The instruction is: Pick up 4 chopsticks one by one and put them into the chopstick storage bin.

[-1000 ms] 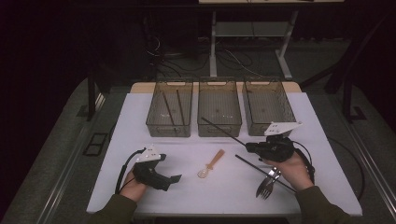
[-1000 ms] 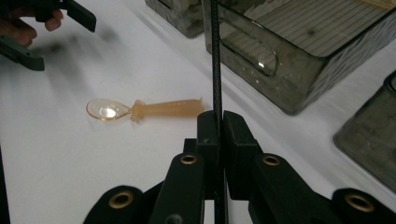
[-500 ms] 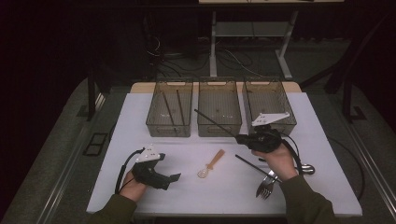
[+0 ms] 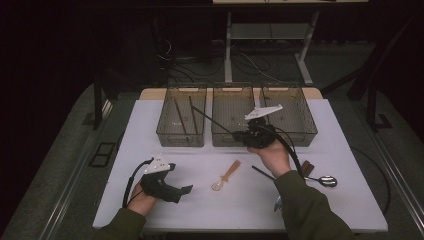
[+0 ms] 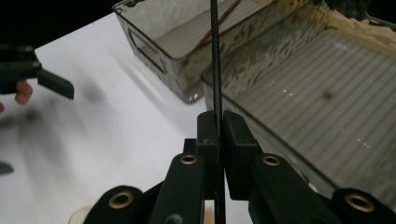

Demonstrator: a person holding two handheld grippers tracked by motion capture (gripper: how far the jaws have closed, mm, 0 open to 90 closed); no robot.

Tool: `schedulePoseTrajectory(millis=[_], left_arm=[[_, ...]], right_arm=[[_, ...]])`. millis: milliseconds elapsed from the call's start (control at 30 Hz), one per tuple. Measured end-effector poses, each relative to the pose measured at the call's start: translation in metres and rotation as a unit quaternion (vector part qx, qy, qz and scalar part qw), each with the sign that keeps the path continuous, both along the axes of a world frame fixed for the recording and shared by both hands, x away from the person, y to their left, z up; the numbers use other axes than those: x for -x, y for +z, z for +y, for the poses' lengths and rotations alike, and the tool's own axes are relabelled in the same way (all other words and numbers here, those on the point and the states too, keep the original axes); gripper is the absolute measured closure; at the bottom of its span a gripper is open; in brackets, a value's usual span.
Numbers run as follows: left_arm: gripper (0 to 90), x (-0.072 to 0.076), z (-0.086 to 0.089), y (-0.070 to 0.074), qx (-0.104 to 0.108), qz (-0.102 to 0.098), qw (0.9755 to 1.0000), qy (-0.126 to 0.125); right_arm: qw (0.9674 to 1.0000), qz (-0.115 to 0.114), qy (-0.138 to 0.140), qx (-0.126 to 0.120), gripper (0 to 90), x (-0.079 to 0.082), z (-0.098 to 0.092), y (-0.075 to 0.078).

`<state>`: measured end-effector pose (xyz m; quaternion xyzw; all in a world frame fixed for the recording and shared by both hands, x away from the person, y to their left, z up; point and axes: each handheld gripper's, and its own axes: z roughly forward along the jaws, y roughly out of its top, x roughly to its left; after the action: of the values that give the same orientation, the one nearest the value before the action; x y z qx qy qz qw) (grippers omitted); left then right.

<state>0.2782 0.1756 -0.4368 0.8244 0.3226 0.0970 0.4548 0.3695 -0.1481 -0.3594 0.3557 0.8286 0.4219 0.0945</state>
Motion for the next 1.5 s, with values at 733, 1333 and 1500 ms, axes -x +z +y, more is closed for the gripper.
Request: schedulePoseTrajectory(millis=[733, 1333, 1500], left_arm=[[0.0, 0.001, -0.003, 0.000, 0.002, 0.003, 0.9999, -0.017], [0.0, 0.001, -0.003, -0.001, 0.004, 0.007, 0.9997, -0.023], [0.0, 0.001, -0.003, -0.001, 0.003, 0.009, 0.9997, -0.024]], right_arm=[[0.9983, 0.015, -0.045, 0.034, 85.9, -0.063, 0.070, 0.005], [0.9949, 0.025, -0.078, 0.058, 85.8, -0.103, 0.106, 0.000], [0.9944, 0.032, -0.080, 0.062, 85.8, -0.110, 0.115, -0.003]])
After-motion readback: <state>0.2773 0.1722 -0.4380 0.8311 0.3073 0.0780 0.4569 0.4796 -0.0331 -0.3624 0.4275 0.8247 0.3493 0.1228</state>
